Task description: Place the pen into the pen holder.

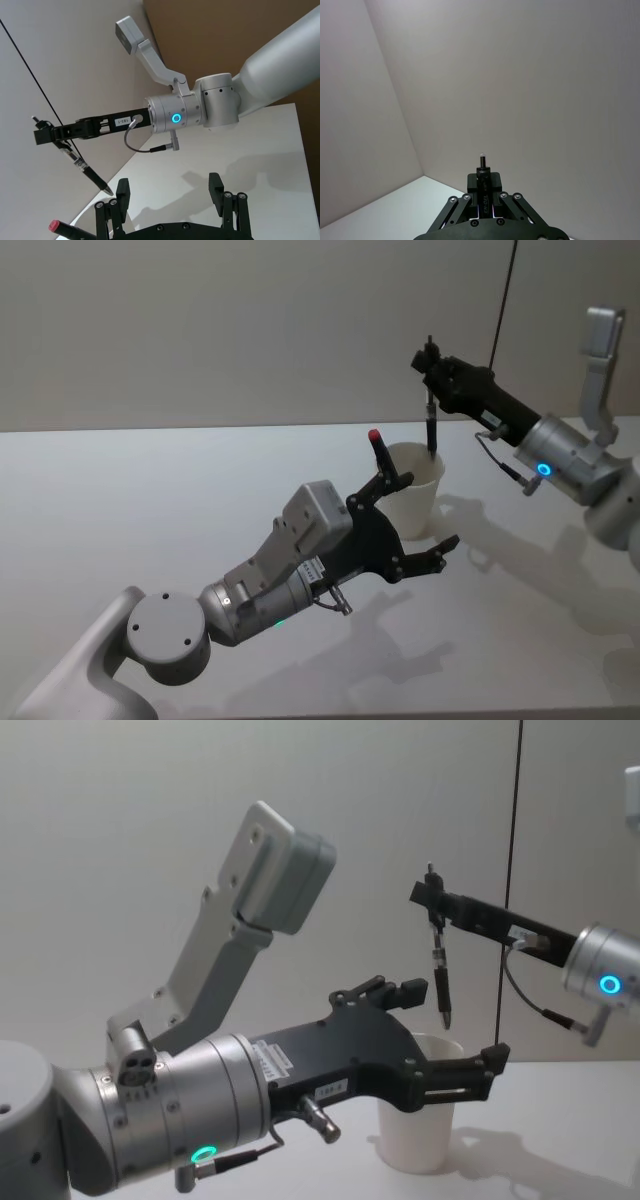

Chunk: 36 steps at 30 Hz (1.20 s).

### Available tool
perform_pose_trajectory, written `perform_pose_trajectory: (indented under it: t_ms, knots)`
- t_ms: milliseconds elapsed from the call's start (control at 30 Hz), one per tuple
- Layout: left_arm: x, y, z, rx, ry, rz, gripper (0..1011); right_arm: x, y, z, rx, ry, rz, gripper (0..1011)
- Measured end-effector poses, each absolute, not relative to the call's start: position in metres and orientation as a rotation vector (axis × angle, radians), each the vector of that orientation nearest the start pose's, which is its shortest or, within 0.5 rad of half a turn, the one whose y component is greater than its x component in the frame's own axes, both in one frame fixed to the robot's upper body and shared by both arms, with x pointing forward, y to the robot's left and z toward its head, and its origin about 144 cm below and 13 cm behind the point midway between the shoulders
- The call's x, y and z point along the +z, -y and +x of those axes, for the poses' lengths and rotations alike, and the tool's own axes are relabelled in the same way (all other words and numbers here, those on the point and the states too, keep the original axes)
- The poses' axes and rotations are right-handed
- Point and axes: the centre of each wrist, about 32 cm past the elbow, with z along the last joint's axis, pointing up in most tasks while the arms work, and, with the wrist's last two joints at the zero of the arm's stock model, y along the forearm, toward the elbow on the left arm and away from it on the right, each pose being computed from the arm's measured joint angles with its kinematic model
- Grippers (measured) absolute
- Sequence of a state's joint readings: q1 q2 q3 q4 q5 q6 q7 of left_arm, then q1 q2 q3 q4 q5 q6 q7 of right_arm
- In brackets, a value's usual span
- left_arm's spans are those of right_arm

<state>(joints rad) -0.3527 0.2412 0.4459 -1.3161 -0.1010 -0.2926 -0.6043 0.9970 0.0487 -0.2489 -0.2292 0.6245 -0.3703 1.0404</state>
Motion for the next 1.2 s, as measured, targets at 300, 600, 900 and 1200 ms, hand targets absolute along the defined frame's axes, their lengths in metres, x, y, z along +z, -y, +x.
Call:
perform_pose_trajectory:
  t_ms: [300, 600, 900, 1200]
  knots:
    - [1.167, -0.185, 0.536, 0.566, 0.375, 0.037, 1000, 1.174, 0.227, 0.676, -0.659, -0.085, 0.334, 151]
    - [1.167, -0.185, 0.536, 0.566, 0.375, 0.037, 1000, 1.17, 0.22, 0.674, -0.674, -0.086, 0.305, 151]
    - [1.167, -0.185, 0.536, 0.566, 0.375, 0.037, 1000, 1.166, 0.217, 0.672, -0.688, -0.088, 0.281, 264]
    - [1.167, -0.185, 0.536, 0.566, 0.375, 0.037, 1000, 1.164, 0.217, 0.671, -0.694, -0.089, 0.273, 564]
